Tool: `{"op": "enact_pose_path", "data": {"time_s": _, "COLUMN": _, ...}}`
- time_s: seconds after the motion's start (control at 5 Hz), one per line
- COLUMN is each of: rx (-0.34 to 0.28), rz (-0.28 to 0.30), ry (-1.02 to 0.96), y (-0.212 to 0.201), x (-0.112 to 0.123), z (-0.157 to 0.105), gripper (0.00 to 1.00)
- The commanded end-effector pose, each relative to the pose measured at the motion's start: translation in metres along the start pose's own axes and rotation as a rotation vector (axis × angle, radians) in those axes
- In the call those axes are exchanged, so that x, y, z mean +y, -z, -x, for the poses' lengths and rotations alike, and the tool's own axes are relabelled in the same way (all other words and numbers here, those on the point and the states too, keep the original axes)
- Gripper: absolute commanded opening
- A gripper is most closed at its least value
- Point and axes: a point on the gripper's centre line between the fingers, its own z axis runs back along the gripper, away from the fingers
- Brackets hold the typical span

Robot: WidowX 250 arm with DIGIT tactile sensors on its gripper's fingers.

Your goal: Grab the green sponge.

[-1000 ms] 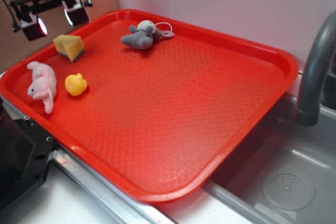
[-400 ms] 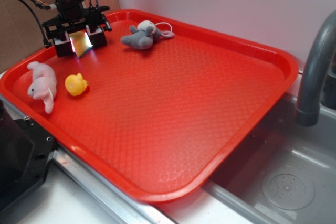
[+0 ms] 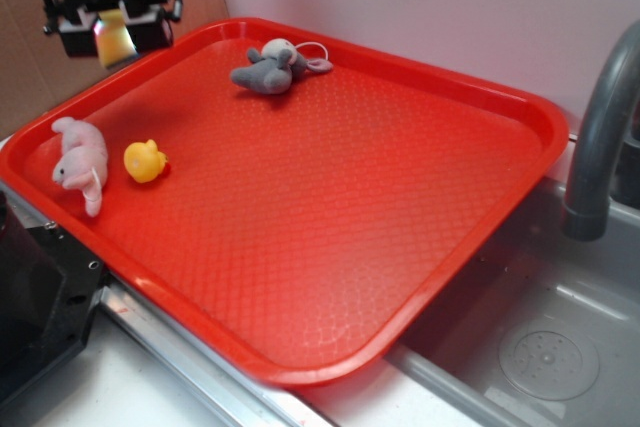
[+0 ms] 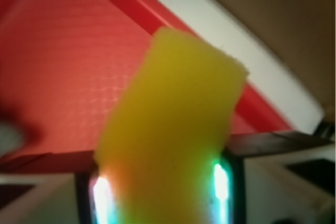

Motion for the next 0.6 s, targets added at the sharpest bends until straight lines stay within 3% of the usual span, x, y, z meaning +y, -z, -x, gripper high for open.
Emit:
{"op": "enact_pose_path", "data": {"time_s": 0.0, "rx": -0.007, "rz": 0.032, "ry": 0.509, "y": -0.087, "x": -0.067, "z": 0.011, "gripper": 0.00}}
{"op": "enact_pose_path", "data": {"time_s": 0.2, "rx": -0.002, "rz": 0.071, "ry": 0.695, "y": -0.108, "x": -0.075, "z": 0.031, "gripper": 0.00}}
{"op": "enact_pose_path", "data": {"time_s": 0.4, "rx": -0.015, "rz": 0.107, "ry": 0.731, "y": -0.115, "x": -0.076, "z": 0.055, "gripper": 0.00}}
